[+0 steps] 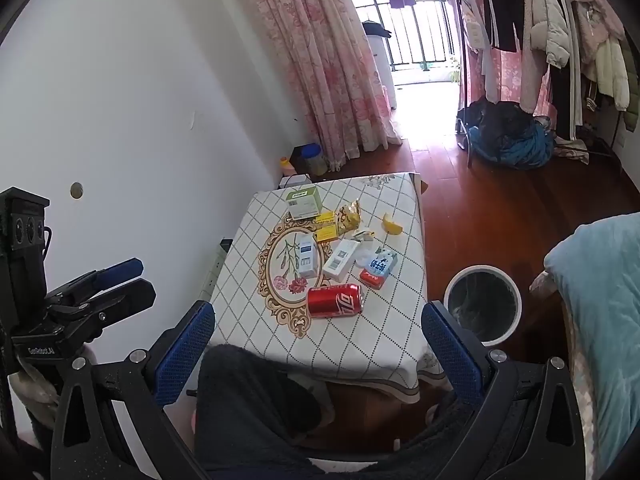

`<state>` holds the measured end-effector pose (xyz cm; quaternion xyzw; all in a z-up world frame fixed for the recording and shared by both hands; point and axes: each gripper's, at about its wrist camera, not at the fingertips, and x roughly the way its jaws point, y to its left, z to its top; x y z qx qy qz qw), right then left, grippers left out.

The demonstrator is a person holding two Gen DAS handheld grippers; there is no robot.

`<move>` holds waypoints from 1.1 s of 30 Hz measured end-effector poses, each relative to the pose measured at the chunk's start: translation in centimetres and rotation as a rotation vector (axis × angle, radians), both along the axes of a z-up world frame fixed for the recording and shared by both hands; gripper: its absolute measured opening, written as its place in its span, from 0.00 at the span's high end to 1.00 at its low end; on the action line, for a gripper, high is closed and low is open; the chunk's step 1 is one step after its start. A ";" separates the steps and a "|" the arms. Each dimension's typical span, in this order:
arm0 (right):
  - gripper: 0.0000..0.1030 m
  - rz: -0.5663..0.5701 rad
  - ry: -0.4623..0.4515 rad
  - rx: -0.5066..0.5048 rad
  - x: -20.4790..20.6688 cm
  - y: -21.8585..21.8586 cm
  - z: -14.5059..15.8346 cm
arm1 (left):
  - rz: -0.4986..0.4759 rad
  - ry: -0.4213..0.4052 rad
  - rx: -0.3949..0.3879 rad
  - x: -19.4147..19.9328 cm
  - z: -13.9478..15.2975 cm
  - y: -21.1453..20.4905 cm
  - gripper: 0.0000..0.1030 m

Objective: Collect trash

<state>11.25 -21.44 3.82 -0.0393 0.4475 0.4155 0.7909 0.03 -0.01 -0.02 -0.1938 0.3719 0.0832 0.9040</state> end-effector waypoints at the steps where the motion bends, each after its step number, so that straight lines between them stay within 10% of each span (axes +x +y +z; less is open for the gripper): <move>1: 0.00 0.000 0.000 0.001 0.0 0.2 0.0 | 0.000 0.000 0.001 0.0 0.0 0.0 0.00; 33: 0.00 0.012 -0.011 -0.002 0.0 -0.3 0.1 | 0.008 -0.002 0.003 -0.5 0.6 -0.4 0.00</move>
